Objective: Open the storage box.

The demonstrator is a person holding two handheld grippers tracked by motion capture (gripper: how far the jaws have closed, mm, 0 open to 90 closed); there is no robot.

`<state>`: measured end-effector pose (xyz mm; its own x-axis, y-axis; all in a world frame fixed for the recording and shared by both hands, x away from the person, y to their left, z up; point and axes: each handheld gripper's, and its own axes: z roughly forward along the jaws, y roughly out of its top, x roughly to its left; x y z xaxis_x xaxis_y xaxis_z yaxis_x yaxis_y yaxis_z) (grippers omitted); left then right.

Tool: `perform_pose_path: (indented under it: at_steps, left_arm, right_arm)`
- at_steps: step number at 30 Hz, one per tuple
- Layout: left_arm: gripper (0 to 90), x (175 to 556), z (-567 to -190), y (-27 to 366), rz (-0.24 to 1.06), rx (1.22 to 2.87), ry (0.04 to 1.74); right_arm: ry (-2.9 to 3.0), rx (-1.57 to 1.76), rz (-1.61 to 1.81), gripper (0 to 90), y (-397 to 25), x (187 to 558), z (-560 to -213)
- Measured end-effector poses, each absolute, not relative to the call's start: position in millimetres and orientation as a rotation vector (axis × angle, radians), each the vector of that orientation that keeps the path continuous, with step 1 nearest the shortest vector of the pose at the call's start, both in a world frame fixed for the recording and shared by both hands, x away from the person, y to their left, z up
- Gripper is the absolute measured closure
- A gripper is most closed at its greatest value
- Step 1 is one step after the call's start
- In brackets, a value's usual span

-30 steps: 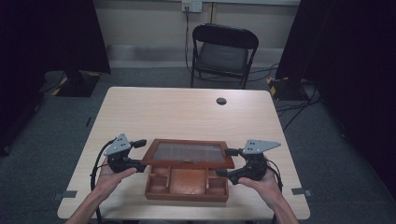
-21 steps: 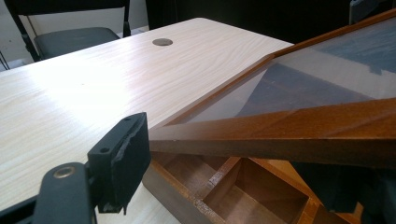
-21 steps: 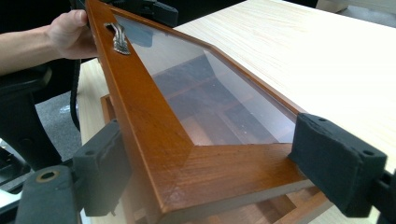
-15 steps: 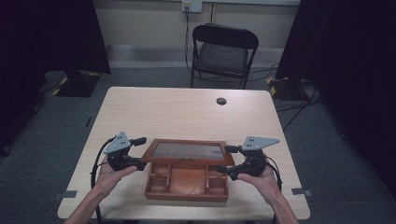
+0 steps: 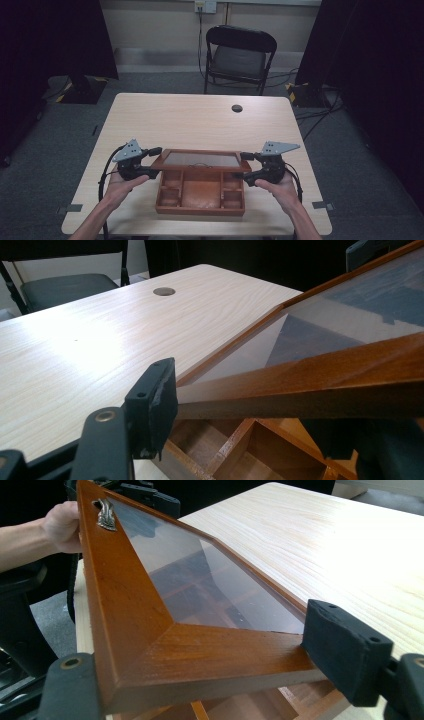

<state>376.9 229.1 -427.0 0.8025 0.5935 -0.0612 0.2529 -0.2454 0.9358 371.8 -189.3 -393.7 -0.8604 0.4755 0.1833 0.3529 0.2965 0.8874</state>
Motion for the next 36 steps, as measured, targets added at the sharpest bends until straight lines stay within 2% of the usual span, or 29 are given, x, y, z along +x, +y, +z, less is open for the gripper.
perform_pose_path:
  at_steps: [5,13,28,36]
  left_arm:
    - [38.0,380,-426,228,0.367,1.843,0.638]
    - [43.9,384,-425,228,0.346,1.839,0.627]
    - [46.9,397,-425,227,0.333,1.845,0.643]
    - [48.2,405,-429,227,0.332,1.844,0.662]
  right_arm:
    - [2.42,0.777,1.644,23.9,-190,373,-394]
    - [2.394,0.787,1.657,33.5,-192,380,-391]
    - [2.384,0.868,1.643,34.9,-192,406,-405]
    - [2.363,0.88,1.65,39.9,-192,416,-411]
